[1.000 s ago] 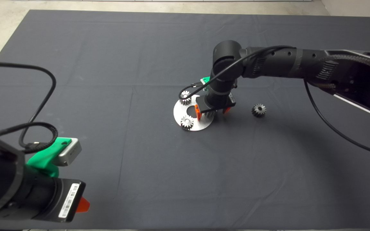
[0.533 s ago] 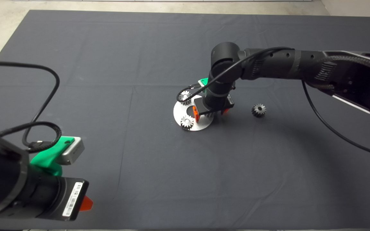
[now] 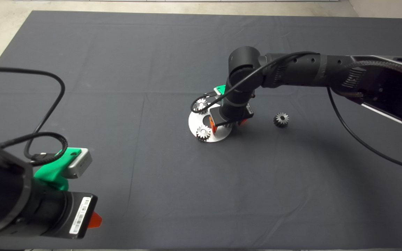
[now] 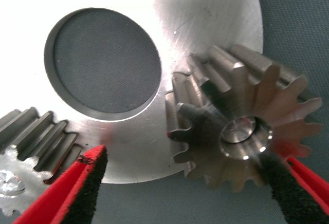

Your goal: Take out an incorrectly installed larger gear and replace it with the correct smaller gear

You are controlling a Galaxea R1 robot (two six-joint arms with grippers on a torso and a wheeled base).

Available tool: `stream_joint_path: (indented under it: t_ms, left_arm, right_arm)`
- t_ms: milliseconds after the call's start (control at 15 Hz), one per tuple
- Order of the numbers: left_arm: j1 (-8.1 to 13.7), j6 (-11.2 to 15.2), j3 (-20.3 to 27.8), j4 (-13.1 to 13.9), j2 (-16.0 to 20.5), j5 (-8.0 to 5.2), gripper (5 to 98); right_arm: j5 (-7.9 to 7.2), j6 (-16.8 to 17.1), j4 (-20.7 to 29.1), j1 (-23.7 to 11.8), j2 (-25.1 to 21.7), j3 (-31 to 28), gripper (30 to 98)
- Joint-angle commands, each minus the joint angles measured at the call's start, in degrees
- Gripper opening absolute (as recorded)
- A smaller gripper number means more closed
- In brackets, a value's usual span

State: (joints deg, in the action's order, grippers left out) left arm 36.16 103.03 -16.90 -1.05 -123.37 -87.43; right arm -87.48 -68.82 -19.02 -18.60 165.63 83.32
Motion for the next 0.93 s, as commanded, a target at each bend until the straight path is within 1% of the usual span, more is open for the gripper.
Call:
stream_joint_path:
  t_ms: [0, 200, 333, 400, 467, 600, 667, 867]
  left_arm:
    - [-0.07, 0.41, 0.65, -0.62, -0.17, -1.51, 49.3]
    - [-0.21, 0.41, 0.65, -1.15, -0.17, -1.51, 49.3]
    - [-0.29, 0.41, 0.73, -1.15, -0.17, -1.51, 49.3]
    - [-0.96, 0.41, 0.65, -1.38, -0.17, -1.51, 49.3]
    - [-1.43, 0.41, 0.65, -1.62, -0.17, -1.51, 49.3]
    - [-2.72, 0.32, 0.65, -3.14, -0.61, -1.51, 49.3]
    - [-2.84, 0.32, 0.65, -3.52, -0.78, -1.51, 49.3]
    - [-2.93, 0.32, 0.69, -3.52, -0.78, -1.6, 49.3]
  right_arm:
    - [-4.59, -0.26, -3.6, -1.79, -0.44, -1.16, 75.7]
    - [-4.54, -0.17, -5.12, -1.79, -0.52, -0.67, 75.2]
    - [-4.54, -0.17, -5.94, -1.7, -2.89, -0.02, 75.2]
    - [-4.54, -0.08, -6.25, -1.7, -3.51, -0.02, 75.2]
    - [-4.54, 0.36, -7.31, -1.7, -3.6, -0.57, 75.2]
    - [-4.54, 0.53, -9.07, -1.67, -3.51, -0.63, 75.2]
    - [-4.45, 0.53, -9.11, -1.7, -3.39, -0.63, 75.2]
    - [-4.45, 0.53, -9.11, -1.57, -2.68, -0.72, 75.2]
